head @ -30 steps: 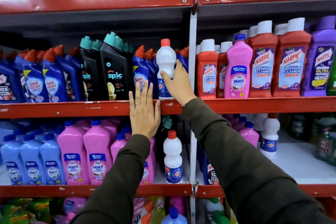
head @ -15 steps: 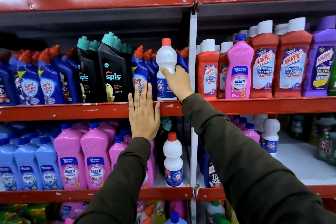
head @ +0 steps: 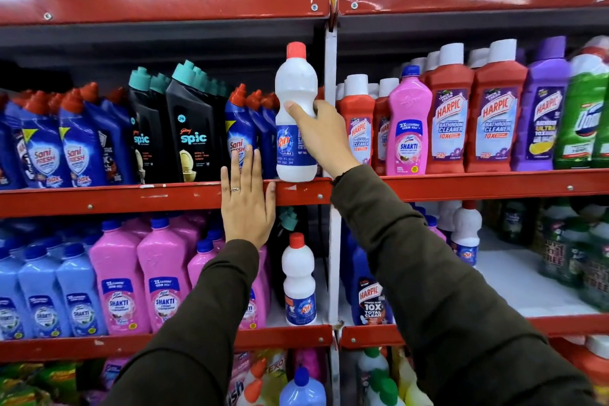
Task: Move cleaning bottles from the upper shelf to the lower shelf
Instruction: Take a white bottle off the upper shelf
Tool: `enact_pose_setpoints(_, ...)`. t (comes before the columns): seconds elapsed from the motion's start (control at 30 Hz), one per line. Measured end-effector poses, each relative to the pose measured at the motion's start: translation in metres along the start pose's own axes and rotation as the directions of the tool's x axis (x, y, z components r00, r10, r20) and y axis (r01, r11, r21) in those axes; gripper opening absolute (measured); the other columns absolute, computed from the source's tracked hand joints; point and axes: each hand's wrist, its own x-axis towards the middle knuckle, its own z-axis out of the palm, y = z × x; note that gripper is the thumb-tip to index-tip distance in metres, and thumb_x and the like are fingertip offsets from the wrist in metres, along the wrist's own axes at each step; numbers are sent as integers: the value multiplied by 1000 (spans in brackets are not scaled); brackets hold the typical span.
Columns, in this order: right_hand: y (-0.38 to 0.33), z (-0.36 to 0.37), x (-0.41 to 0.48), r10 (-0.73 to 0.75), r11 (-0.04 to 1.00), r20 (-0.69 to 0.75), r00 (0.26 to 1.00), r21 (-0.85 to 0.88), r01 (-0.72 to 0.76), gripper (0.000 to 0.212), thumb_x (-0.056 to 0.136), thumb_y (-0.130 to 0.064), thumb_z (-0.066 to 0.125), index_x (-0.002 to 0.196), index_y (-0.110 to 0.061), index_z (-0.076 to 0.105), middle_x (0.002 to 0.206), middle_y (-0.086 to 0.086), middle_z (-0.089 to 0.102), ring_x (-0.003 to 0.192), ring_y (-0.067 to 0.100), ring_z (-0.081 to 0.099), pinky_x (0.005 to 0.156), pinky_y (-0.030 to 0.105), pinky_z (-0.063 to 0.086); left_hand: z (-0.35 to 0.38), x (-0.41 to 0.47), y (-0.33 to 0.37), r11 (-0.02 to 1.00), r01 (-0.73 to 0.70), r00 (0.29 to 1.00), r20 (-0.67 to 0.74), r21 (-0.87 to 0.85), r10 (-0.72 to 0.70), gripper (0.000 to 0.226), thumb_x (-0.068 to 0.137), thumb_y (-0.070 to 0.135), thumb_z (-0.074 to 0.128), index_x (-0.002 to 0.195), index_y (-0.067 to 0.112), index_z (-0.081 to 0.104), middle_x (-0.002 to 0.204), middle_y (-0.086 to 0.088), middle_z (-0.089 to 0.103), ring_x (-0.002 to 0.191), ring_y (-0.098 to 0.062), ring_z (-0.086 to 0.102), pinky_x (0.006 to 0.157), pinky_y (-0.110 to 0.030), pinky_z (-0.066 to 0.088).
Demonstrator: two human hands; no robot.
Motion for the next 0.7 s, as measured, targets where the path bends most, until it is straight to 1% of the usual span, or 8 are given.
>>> enact_pose_setpoints(0.07, 7, -13, -13, 4, 1000, -7, 1000, 4, -4, 33, 94, -48, 63, 102, -16, 61, 104, 6, 74, 93, 24, 74, 88, 50, 62, -1, 0, -1, 1000, 5, 1000, 5, -6, -5, 64, 110, 41, 22, 164, 9, 14, 173, -10, 12, 161, -25, 3, 131, -44, 0)
enact_pose_setpoints(0.2, 26, -47, -45, 46, 995, -17, 999, 88, -45, 38, 93, -42, 67, 104, -5, 65, 105, 11, 75, 96, 27, 74, 90, 51, 60, -9, -4, 17, 999, 32, 999, -1, -39, -32, 63, 110, 38, 24, 164, 7, 14, 173, -11, 9, 161, -26, 4, 131, -45, 2)
enact_pose_setpoints(0.3, 48, -80, -71, 24, 997, -48, 999, 69, -21, 45, 87, -51, 67, 102, -8, 67, 109, 9, 76, 100, 26, 73, 92, 55, 58, -15, -11, 56, 995, 4, 1000, -13, -100, -5, 64, 109, 35, 28, 164, 7, 13, 173, -10, 9, 161, -27, 4, 131, -45, 1)
enact_pose_setpoints(0.4, 74, -118, -96, 25, 999, -90, 996, 29, -22, 40, 89, -47, 68, 104, -10, 69, 103, 5, 78, 97, 27, 73, 90, 52, 57, -16, -16, 103, 992, -5, 1000, -18, -124, 3, 64, 109, 36, 27, 164, 7, 13, 173, -11, 10, 160, -29, 6, 131, -45, 0)
enact_pose_setpoints(0.47, 94, -149, -112, 46, 999, -94, 995, 14, -44, 32, 92, -42, 68, 101, -11, 69, 98, 2, 78, 91, 22, 73, 84, 46, 58, -16, -18, 138, 988, -27, 1000, -16, -149, 25, 64, 110, 37, 25, 164, 6, 13, 173, -11, 12, 160, -30, 7, 131, -45, 0)
enact_pose_setpoints(0.53, 113, -178, -127, 61, 998, -91, 994, 32, -59, 25, 94, -37, 69, 102, -13, 68, 96, -3, 77, 84, 6, 71, 77, 29, 56, -15, -20, 174, 985, -47, 999, -19, -165, 45, 64, 109, 37, 27, 164, 7, 14, 173, -11, 12, 160, -29, 7, 131, -45, -1)
enact_pose_setpoints(0.6, 133, -211, -139, 80, 997, -93, 992, 12, -79, 20, 96, -31, 68, 104, -12, 67, 88, -9, 73, 73, -8, 64, 70, 12, 48, -13, -20, 210, 984, -51, 999, -21, -172, 48, 64, 109, 37, 29, 164, 6, 15, 173, -11, 13, 160, -29, 8, 130, -45, -1)
enact_pose_setpoints(0.7, 167, -258, -154, 83, 996, -91, 992, -38, -86, 14, 98, -28, 67, 102, -15, 65, 86, -12, 69, 69, -7, 61, 62, 10, 45, -10, -16, 256, 983, -42, 999, -29, -180, 37, 64, 108, 36, 29, 164, 5, 15, 173, -13, 12, 160, -31, 10, 130, -44, -1)
